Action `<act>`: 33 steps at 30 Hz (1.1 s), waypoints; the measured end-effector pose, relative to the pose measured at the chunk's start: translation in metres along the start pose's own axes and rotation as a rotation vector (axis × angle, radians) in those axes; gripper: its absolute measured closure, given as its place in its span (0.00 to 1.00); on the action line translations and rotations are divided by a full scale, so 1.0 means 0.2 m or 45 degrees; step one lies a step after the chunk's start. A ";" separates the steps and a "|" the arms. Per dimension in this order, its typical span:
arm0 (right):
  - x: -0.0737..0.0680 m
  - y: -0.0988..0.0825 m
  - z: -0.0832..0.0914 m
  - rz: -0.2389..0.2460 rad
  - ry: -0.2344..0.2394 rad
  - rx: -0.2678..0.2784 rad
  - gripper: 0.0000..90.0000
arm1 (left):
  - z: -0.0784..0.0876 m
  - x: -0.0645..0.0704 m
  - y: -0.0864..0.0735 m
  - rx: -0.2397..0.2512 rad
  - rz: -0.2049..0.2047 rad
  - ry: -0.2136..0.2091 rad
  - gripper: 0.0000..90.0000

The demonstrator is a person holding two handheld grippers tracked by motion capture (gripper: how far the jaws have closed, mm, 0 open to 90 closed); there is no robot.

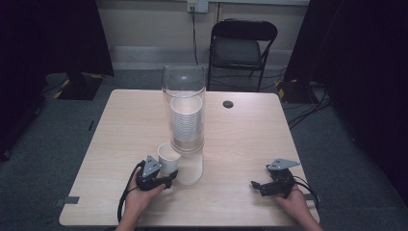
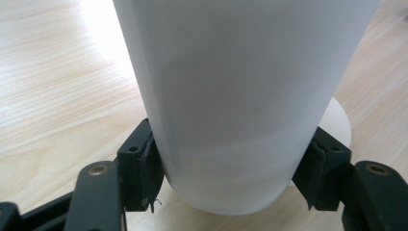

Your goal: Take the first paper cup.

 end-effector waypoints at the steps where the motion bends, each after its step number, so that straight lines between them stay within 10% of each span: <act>1: 0.00 0.00 0.00 0.003 0.000 0.000 0.06 | 0.00 -0.01 0.00 0.000 0.015 -0.001 0.39; 19: 0.00 0.00 0.00 -0.001 0.001 -0.003 0.06 | 0.04 -0.04 -0.06 -0.038 0.005 -0.074 0.39; 22: -0.02 0.01 0.01 -0.005 0.030 0.013 0.18 | 0.05 -0.01 -0.06 -0.036 -0.005 -0.119 0.39; 24: -0.06 0.05 0.04 -0.058 0.162 0.058 0.22 | 0.05 0.02 -0.06 -0.041 -0.024 -0.164 0.39; 33: -0.19 0.19 0.05 -0.002 0.239 0.116 0.26 | 0.05 0.18 -0.04 -0.025 -0.117 -0.289 0.39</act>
Point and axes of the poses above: each handheld gripper's, and its own axes: z roughly backward along the jaws, y roughly out of its top, x roughly to its right, the point moved 7 cm from there along -z, roughly forward along the jaws, and after that the axes turned 2 degrees about -x, right-handed, at the moved point
